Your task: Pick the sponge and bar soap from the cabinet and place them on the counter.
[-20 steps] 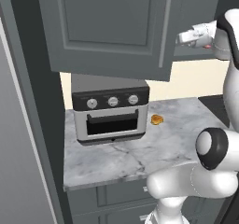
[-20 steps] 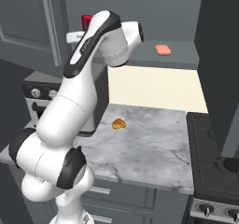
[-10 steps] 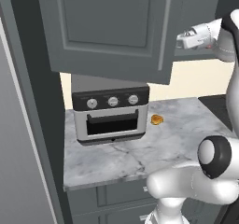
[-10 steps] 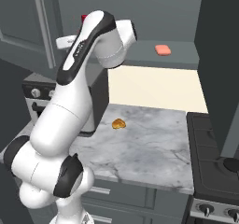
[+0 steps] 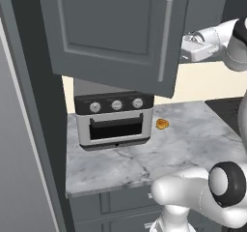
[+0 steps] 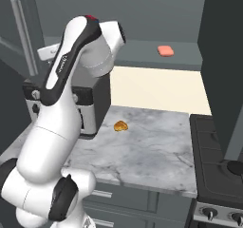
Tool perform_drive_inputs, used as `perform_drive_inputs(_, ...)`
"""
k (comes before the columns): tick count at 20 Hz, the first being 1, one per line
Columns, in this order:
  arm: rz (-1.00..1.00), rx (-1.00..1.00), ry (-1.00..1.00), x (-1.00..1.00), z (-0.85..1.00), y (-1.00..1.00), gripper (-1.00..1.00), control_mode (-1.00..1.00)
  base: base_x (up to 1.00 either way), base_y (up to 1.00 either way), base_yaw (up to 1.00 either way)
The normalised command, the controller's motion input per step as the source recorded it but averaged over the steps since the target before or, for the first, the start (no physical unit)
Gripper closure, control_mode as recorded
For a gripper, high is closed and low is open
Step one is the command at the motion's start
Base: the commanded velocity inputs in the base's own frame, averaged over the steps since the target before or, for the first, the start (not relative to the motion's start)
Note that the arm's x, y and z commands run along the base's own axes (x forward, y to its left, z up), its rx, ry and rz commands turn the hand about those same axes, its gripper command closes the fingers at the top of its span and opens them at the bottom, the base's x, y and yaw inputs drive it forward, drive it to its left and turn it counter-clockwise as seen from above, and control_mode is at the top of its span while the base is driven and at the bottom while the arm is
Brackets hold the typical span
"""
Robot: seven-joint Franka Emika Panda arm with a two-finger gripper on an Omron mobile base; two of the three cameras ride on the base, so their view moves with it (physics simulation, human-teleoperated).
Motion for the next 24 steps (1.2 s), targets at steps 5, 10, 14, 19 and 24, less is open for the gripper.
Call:
perform_drive_inputs(5, 0.05, -0.01, -0.14, -0.63, 0.00, 0.35, 1.00, -1.00, 0.00, 0.00, 0.00)
perform_drive_inputs(10, 0.06, -0.03, -0.13, -0.61, 0.00, 0.46, 1.00, -1.00, 0.00, 0.00, 0.00)
perform_drive_inputs(14, 0.05, -0.03, -0.14, -0.57, 0.00, 0.44, 1.00, -1.00, 0.00, 0.00, 0.00)
perform_drive_inputs(19, 0.02, 0.00, -0.10, -0.42, 0.00, 0.41, 1.00, -1.00, 0.00, 0.00, 0.00)
perform_drive_inputs(24, 0.00, 0.00, -0.05, -0.29, 0.00, 0.38, 1.00, -1.00, 0.00, 0.00, 0.00)
